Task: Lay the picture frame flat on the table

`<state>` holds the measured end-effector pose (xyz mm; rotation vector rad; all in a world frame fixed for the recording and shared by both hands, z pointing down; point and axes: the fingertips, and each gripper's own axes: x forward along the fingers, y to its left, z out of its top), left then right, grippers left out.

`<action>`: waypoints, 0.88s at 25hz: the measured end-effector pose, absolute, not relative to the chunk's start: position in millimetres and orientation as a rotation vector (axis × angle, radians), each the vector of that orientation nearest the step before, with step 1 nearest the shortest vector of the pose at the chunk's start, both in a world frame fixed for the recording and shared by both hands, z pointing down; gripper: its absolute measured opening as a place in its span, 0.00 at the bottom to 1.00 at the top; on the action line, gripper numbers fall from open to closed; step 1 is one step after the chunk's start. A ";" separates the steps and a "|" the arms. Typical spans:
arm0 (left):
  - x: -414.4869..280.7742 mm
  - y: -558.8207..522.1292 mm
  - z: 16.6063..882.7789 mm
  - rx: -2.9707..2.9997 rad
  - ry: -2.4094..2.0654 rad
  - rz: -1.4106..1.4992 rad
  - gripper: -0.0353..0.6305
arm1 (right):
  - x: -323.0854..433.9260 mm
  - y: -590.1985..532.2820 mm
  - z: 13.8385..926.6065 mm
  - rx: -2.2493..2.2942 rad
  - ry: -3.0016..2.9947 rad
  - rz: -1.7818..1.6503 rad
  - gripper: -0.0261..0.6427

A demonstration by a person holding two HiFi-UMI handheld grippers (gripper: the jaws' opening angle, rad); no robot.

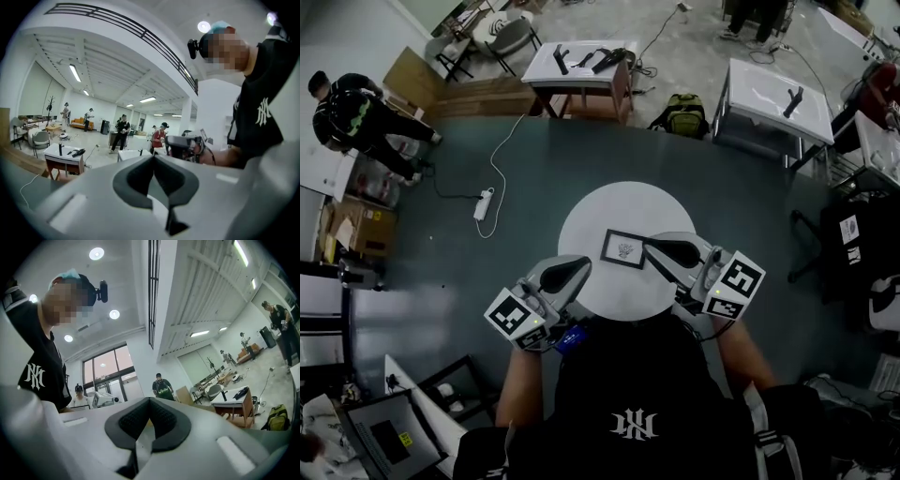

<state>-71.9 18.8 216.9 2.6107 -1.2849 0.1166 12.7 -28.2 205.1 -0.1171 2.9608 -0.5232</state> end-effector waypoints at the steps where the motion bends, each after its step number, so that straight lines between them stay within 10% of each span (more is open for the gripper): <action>1: -74.3 25.6 219.9 2.594 -1.283 0.131 0.06 | 10.6 -22.1 204.3 -0.110 2.958 -0.521 0.04; 22: -82.6 189.6 218.6 2.791 -0.801 -0.047 0.06 | -6.3 196.1 179.1 -0.248 2.971 -0.470 0.04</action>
